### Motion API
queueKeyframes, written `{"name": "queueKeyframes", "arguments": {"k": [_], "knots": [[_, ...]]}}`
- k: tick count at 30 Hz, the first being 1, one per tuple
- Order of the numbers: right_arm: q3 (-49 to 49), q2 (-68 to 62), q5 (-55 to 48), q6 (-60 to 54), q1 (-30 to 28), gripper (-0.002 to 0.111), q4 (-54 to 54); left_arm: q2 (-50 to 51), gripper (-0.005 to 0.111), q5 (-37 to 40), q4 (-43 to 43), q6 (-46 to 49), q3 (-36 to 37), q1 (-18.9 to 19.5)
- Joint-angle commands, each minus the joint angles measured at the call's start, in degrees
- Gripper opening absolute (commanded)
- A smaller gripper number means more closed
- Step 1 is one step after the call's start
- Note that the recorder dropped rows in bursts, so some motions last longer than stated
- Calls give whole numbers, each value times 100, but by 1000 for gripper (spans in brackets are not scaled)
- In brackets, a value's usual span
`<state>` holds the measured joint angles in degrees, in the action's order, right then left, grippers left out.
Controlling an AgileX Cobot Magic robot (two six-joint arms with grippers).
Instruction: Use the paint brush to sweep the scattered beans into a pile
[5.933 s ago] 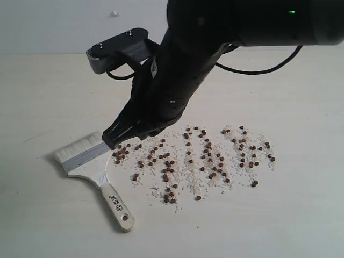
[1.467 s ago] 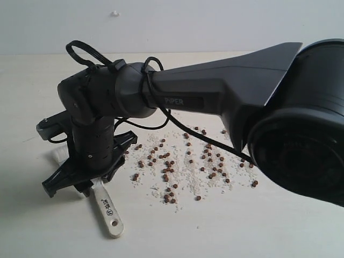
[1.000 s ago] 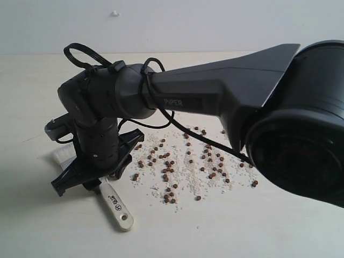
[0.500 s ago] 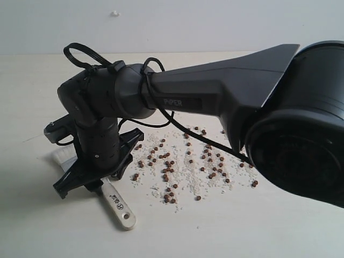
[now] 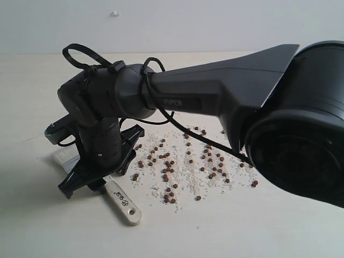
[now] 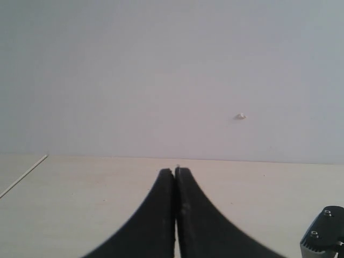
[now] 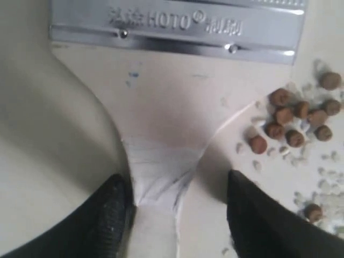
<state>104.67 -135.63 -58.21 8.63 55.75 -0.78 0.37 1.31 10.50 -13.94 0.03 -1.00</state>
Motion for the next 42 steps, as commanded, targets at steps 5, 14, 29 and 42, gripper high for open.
{"name": "queueKeyframes", "arguments": {"k": [5,14,29,42], "knots": [[39,-19,346,-102,15,55,-72,-37,0,-6,-7,5,-3,-16],[39,-19,219,-102,15,54,-58,-37,0,-6,-7,5,-3,-16],[39,-19,71,-102,15,27,136,-37,0,-6,-7,5,-3,-16],[39,57,-109,-102,20,0,-61,-37,0,-6,-7,5,-3,-16]]}}
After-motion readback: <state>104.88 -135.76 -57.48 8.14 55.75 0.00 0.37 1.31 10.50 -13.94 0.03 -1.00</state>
